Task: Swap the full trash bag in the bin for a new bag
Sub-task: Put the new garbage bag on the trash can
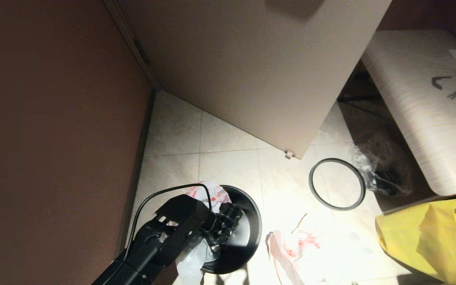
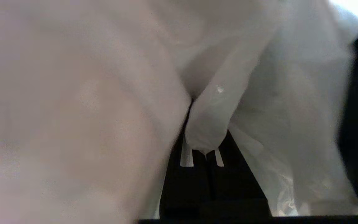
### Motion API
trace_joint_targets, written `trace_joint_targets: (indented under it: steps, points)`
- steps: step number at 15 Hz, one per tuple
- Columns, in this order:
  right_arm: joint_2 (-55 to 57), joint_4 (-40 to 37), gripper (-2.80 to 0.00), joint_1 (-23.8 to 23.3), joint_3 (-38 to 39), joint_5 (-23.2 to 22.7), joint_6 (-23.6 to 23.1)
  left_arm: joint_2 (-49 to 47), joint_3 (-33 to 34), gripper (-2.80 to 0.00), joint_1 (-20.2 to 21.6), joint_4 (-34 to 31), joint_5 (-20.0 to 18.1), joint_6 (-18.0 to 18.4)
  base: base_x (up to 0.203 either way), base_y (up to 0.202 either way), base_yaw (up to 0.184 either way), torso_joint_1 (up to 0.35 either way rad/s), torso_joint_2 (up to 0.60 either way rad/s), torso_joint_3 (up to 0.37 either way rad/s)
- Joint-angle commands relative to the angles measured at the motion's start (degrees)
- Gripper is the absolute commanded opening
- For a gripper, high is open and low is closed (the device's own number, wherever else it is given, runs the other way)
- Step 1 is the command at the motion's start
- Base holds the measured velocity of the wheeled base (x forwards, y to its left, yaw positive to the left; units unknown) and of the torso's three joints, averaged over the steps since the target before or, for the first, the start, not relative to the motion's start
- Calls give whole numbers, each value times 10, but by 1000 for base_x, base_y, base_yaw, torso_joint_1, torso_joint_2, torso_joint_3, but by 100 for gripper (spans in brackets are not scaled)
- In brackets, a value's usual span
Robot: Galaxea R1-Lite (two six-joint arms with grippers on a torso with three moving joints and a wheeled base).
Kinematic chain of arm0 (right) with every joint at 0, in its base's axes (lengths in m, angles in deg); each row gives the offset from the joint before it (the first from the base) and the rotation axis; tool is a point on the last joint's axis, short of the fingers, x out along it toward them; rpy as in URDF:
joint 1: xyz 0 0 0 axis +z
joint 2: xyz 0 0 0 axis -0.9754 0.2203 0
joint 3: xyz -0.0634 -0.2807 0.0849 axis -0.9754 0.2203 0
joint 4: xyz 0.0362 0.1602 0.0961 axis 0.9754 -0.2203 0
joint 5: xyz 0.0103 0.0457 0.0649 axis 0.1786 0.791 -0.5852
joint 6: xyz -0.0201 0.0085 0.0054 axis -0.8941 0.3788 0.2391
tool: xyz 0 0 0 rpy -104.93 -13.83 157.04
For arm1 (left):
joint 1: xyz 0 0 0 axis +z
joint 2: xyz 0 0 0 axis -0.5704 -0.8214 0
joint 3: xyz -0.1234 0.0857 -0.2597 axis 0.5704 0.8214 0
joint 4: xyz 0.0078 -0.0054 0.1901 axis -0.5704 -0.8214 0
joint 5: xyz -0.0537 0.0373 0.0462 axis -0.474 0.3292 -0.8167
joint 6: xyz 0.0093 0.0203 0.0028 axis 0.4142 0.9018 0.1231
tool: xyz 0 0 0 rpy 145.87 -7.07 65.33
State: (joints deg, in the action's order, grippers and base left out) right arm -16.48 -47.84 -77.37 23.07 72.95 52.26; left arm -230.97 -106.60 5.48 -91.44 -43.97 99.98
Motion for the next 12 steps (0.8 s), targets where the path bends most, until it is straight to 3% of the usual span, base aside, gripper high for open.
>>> trace_joint_targets:
  steps: [1, 4, 7, 12]
  points:
    - [0, 0, -280, 0, 0, 0, 0, 14, 11, 0, -1, -1, 4, -8, 0, 0, 0, 0, 0, 0]
    - [0, 0, -280, 0, 0, 0, 0, 60, 53, 0, -7, -2, 0, -49, 0, 0, 0, 0, 0, 0]
    - [0, 0, -280, 0, 0, 0, 0, 151, 147, 0, -21, -2, -15, -83, 0, 0, 0, 0, 0, 0]
    - [0, 0, -280, 0, 0, 0, 0, 306, 314, 0, -68, -12, -31, -178, 0, 0, 0, 0, 0, 0]
